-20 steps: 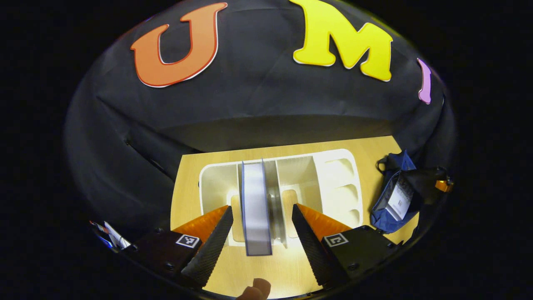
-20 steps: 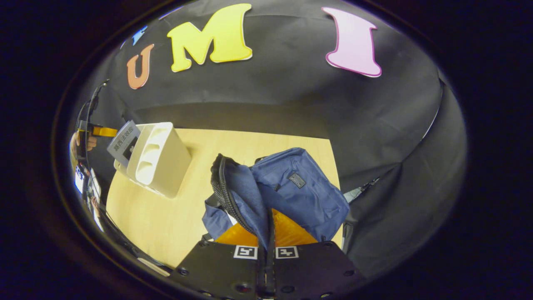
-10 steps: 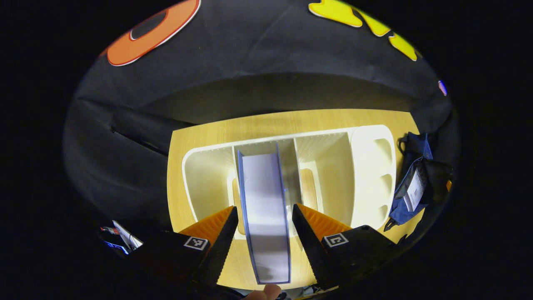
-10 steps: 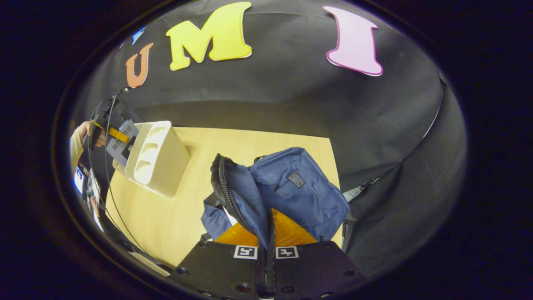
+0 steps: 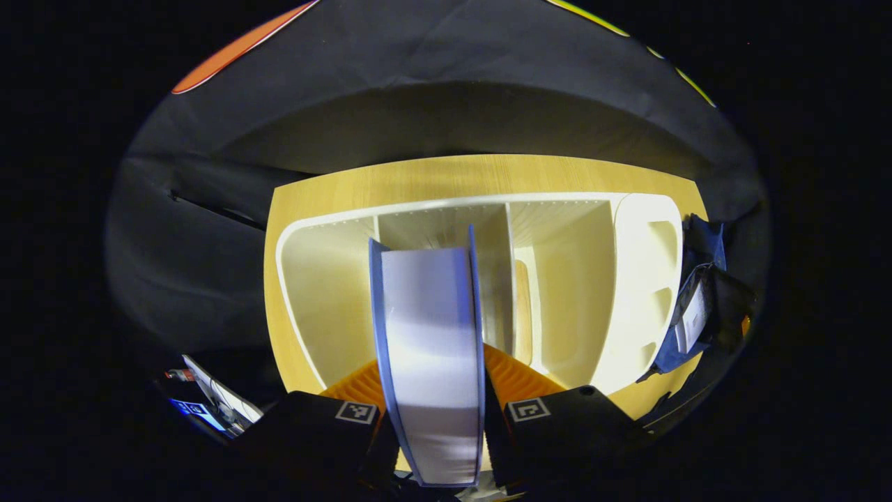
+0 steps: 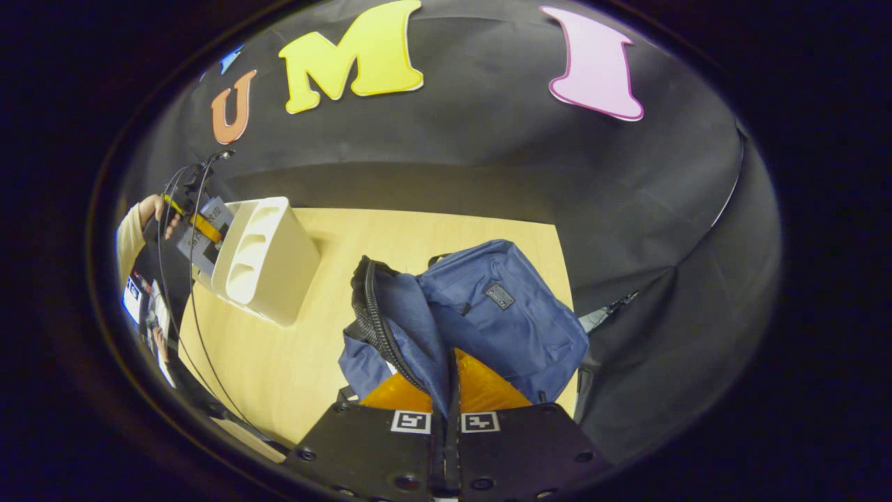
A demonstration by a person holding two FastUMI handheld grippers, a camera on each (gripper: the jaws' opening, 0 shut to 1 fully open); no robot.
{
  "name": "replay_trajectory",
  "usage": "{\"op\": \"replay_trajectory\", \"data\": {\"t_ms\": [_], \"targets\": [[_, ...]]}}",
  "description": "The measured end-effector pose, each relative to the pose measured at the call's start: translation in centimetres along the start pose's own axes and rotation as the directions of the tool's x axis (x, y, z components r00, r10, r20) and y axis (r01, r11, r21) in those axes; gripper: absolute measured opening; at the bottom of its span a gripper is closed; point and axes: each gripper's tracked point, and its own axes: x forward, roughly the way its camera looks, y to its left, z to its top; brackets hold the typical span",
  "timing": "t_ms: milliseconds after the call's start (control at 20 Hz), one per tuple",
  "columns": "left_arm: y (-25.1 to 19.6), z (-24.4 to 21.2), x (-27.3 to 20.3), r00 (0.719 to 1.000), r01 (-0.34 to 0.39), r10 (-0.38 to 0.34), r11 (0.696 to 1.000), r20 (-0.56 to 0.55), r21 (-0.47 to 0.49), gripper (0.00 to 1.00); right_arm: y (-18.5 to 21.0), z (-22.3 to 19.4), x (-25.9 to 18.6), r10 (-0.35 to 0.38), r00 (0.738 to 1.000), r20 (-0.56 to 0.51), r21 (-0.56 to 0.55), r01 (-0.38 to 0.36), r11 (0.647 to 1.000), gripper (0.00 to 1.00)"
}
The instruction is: Open the schoolbag, grab two books from the bookshelf and put them into the schoolbag.
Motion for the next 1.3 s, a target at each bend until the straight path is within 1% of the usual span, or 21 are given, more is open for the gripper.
{"op": "replay_trajectory", "data": {"t_ms": [50,150,400,750,800,850,950,1100,1200,1250,1300], "targets": [[-0.3,-0.3,-0.3,1.0,0.012,-0.012,1.0,-0.01,-0.006,0.5,0.0,0.0,-0.1,0.002,1.0,0.0,0.001,-0.002,1.0,0.02],[-0.5,-0.5,-1.0,1.0,0.017,-0.017,1.0,0.004,-0.018,0.49,0.1,-0.3,-0.1,0.008,1.0,0.0,-0.004,-0.008,1.0,0.01],[-0.7,-2.4,-5.0,0.998,0.023,-0.019,0.998,0.063,-0.058,0.48,-0.1,-0.5,-0.4,0.027,1.0,0.014,0.003,-0.027,1.0,0.02],[-1.3,-8.4,-12.0,0.99,0.04,-0.024,0.993,0.142,-0.113,0.48,-0.2,-1.6,-0.4,0.068,0.997,0.029,0.006,-0.068,0.998,0.01],[-1.7,-9.4,-12.5,0.987,0.047,-0.027,0.992,0.158,-0.119,0.53,-0.1,-1.9,-0.6,0.083,0.996,0.031,0.017,-0.084,0.996,0.01],[-1.9,-10.6,-12.7,0.986,0.053,-0.032,0.991,0.166,-0.121,0.48,-0.1,-1.9,-0.7,0.083,0.996,0.037,0.008,-0.084,0.996,0.01],[-2.6,-13.5,-13.2,0.986,0.062,-0.042,0.99,0.159,-0.128,0.48,-0.3,-2.2,-0.9,0.089,0.995,0.043,-0.013,-0.088,0.996,0.02],[-4.2,-16.5,-13.7,0.981,0.084,-0.056,0.985,0.183,-0.149,0.48,0.0,-2.7,-0.6,0.109,0.993,0.036,-0.026,-0.108,0.994,0.01],[-6.2,-18.6,-13.8,0.977,0.138,-0.104,0.975,0.188,-0.174,0.48,0.2,-2.9,-0.5,0.129,0.991,0.032,-0.017,-0.128,0.992,0.01],[-7.0,-19.5,-13.9,0.974,0.159,-0.125,0.971,0.186,-0.18,0.48,0.1,-2.9,-0.6,0.125,0.992,0.036,-0.021,-0.124,0.992,0.01],[-7.5,-20.2,-13.7,0.973,0.17,-0.135,0.968,0.189,-0.186,0.48,0.4,-2.8,-0.6,0.131,0.991,0.039,-0.026,-0.13,0.991,0.01]]}}
